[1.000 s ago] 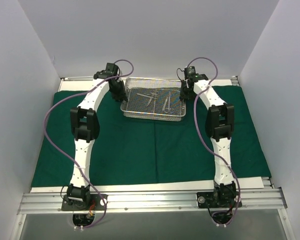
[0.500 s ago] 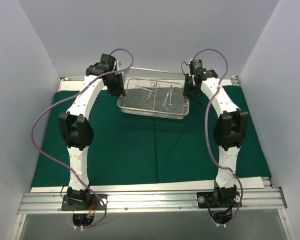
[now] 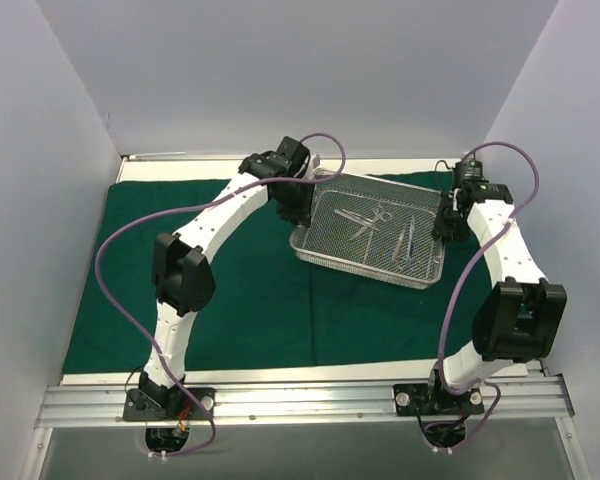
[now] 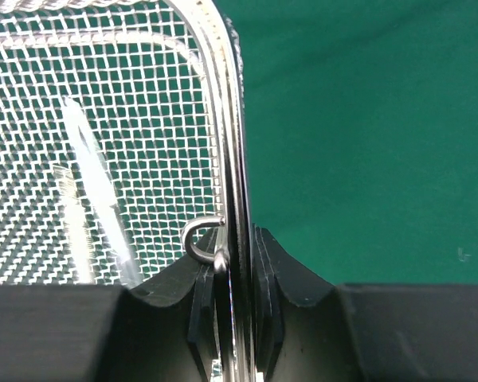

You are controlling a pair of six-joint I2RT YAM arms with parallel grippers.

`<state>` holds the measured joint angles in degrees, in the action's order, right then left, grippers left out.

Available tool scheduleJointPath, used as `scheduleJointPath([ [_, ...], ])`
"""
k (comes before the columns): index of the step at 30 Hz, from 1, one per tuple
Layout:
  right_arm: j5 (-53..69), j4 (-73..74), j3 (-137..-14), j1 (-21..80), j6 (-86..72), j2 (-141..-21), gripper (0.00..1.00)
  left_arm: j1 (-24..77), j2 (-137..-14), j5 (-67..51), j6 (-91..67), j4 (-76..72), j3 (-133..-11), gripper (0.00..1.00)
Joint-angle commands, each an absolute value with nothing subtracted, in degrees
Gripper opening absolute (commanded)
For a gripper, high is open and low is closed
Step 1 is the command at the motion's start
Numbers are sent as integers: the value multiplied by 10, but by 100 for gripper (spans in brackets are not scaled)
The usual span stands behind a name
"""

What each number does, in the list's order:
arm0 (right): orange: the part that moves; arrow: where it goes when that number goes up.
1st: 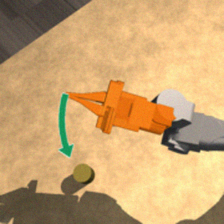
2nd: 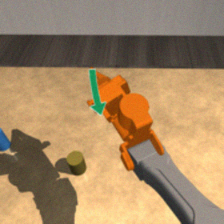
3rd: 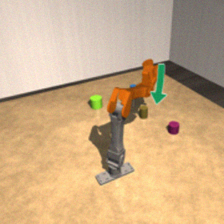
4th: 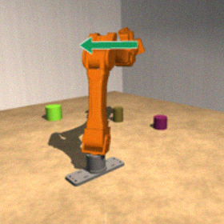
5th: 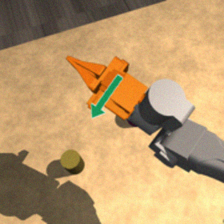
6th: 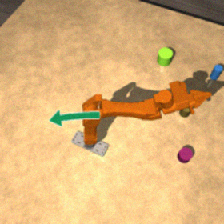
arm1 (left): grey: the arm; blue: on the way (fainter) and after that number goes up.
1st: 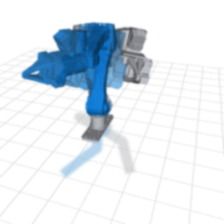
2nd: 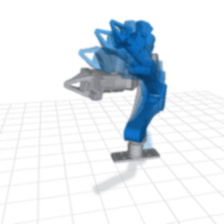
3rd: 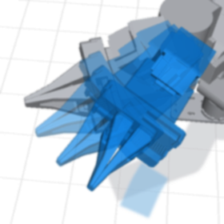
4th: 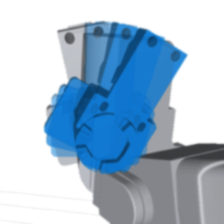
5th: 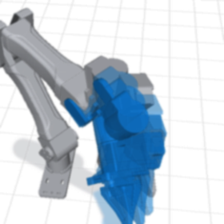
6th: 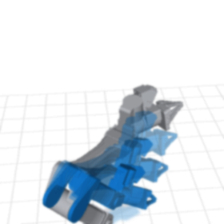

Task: Open and lay out the surgical kit
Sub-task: Place the container in the surgical kit.

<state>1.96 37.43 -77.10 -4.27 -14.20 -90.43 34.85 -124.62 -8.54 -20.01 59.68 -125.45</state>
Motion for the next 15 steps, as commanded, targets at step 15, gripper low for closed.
scheduleJointPath([
  [15,43,231,-837,231,-192,-981,0,280,-857,3,-242,608,-812,2],
])
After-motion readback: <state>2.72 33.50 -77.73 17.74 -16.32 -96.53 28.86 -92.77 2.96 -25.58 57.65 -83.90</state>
